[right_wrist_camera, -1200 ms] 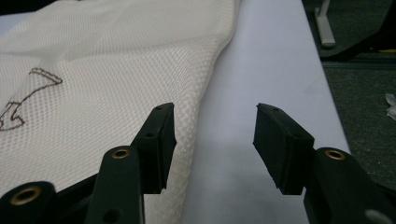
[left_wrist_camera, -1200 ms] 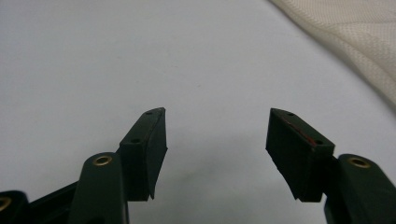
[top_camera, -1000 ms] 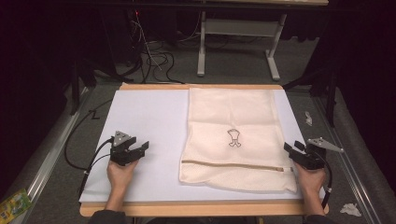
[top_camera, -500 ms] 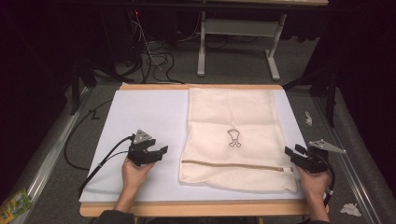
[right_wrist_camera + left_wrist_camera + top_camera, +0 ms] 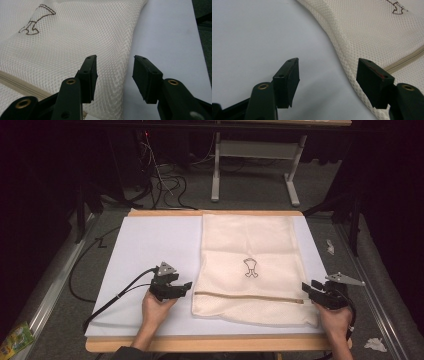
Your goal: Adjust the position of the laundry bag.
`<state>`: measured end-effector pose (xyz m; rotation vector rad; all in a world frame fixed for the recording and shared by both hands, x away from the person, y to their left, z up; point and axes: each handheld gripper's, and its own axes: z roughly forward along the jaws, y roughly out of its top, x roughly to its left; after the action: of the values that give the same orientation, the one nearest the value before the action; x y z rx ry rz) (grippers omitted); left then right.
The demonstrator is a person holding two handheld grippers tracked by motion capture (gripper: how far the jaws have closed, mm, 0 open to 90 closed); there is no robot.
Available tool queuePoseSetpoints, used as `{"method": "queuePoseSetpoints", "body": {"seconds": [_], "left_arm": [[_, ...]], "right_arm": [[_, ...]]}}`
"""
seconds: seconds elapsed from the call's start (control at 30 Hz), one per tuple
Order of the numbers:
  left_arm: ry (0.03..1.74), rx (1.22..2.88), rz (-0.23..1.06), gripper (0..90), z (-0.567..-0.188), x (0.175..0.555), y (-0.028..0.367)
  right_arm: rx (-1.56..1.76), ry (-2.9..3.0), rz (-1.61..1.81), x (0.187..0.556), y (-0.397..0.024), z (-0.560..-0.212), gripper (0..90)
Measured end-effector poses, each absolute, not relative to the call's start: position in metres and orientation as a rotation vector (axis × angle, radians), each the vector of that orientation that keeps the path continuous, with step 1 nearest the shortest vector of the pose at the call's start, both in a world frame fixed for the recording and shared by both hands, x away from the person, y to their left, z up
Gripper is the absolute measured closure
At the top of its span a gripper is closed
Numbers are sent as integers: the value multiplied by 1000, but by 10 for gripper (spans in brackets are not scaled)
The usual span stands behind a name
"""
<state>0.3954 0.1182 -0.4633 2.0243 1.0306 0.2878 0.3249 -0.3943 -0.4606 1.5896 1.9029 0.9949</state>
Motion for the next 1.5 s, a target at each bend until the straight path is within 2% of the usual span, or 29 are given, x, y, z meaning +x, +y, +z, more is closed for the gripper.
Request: {"method": "queuePoseSetpoints", "body": {"seconds": [0.33,0.5,0.8,0.87,1.13,1.33,1.37,1.5], "left_arm": [[956,2112,298,363,-459,393,84],[989,2135,237,352,-460,401,67],[1020,2171,209,342,-466,411,50],[1008,2160,237,364,-465,412,50],[1028,2163,216,416,-470,416,47],[1023,2167,237,522,-470,417,45],[1008,2178,254,594,-470,417,45],[994,2186,265,796,-469,417,46]], "right_arm": [[1602,1943,969,326,-389,-464,554],[1607,1930,928,327,-386,-462,517],[1671,1959,906,336,-386,-468,470],[1671,1982,904,338,-384,-469,510],[1676,1992,881,341,-383,-469,576],[1679,1999,875,342,-384,-469,657],[1666,2015,882,342,-384,-469,708],[1633,2045,867,343,-381,-469,808]]}}
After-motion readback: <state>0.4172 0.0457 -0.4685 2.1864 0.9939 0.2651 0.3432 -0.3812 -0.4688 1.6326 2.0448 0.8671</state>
